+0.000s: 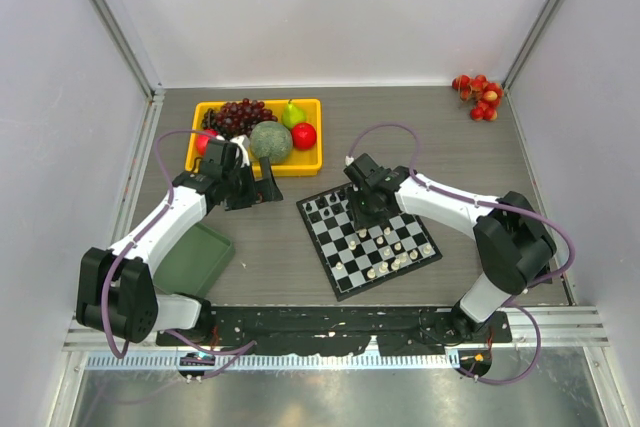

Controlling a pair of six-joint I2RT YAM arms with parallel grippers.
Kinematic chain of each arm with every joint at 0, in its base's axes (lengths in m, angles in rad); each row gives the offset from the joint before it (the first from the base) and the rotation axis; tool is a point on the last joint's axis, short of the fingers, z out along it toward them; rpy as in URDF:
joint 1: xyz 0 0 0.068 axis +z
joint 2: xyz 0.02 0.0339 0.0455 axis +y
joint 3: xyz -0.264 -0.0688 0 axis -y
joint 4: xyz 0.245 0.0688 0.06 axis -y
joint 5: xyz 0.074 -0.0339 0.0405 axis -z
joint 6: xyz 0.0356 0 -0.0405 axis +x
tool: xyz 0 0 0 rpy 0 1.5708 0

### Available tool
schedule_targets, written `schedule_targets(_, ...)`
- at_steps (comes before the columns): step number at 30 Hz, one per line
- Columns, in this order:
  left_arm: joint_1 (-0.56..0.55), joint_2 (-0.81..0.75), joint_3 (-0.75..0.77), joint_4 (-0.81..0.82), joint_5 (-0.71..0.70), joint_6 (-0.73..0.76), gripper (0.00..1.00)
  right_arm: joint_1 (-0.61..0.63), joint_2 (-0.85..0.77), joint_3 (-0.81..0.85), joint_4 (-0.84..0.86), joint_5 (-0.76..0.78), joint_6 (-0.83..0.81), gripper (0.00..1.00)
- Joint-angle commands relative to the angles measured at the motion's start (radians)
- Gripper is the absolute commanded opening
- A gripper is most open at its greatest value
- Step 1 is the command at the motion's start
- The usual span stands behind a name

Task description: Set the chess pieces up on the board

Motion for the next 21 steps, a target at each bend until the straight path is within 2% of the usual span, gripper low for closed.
schedule_targets(1,-0.002,0.000,0.009,0.016,-0.003,0.010,0.99,-0.003,-0.007,-0.004,0.023,0.005,-0.011,0.35)
schedule_targets(5,-0.002,-0.001,0.004,0.018,-0.003,0.008,0.99,-0.001,-0.012,-0.013,0.025,-0.001,-0.012,0.30)
schedule_targets(7,-0.002,-0.006,0.000,0.021,-0.005,0.007,0.99,-0.003,-0.015,-0.014,0.021,-0.002,-0.012,0.30)
schedule_targets(12,-0.002,-0.009,-0.007,0.021,-0.008,0.007,0.99,-0.003,-0.033,-0.019,0.012,-0.001,-0.014,0.39)
schedule_targets(14,-0.002,-0.007,-0.005,0.021,-0.008,0.007,0.99,-0.003,-0.036,-0.021,0.009,0.001,-0.020,0.39)
schedule_targets(21,-0.002,-0.001,0.003,0.021,-0.005,0.010,0.99,-0.004,-0.049,-0.025,0.003,-0.001,-0.020,0.20)
